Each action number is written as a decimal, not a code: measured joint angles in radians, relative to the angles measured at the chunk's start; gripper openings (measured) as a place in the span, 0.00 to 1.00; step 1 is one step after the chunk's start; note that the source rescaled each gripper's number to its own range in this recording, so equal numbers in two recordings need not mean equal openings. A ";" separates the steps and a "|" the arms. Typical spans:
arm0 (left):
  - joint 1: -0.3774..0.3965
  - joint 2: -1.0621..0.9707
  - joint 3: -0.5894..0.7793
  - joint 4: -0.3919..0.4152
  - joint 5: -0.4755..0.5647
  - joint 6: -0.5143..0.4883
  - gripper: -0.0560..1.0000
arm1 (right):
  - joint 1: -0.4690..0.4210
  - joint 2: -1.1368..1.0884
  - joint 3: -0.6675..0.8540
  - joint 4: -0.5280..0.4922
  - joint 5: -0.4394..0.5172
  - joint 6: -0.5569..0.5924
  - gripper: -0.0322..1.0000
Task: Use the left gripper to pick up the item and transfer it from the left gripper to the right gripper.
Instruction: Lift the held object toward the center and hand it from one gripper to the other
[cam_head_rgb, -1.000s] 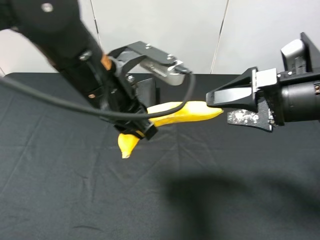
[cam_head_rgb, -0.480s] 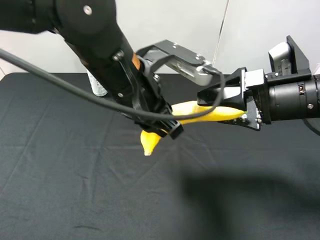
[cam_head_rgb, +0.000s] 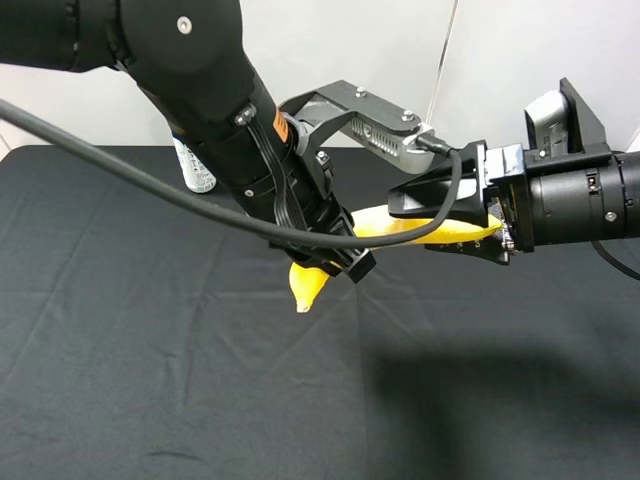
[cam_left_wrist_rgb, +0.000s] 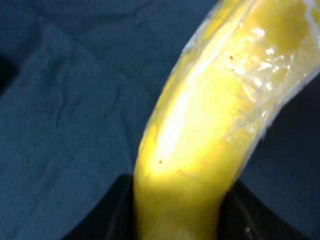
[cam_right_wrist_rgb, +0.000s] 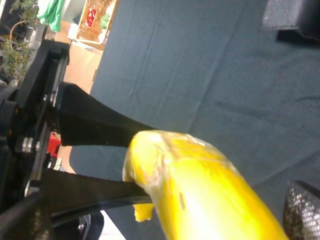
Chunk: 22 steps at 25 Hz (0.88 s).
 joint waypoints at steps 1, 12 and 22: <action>0.000 0.000 0.000 0.000 0.000 0.000 0.05 | 0.000 0.000 0.000 0.000 0.000 0.000 0.91; 0.000 0.000 0.000 0.001 0.005 0.000 0.05 | 0.000 0.000 0.000 0.007 -0.013 -0.030 0.04; 0.000 0.000 0.000 0.001 0.005 -0.002 0.05 | 0.000 0.000 0.000 0.008 -0.013 -0.030 0.04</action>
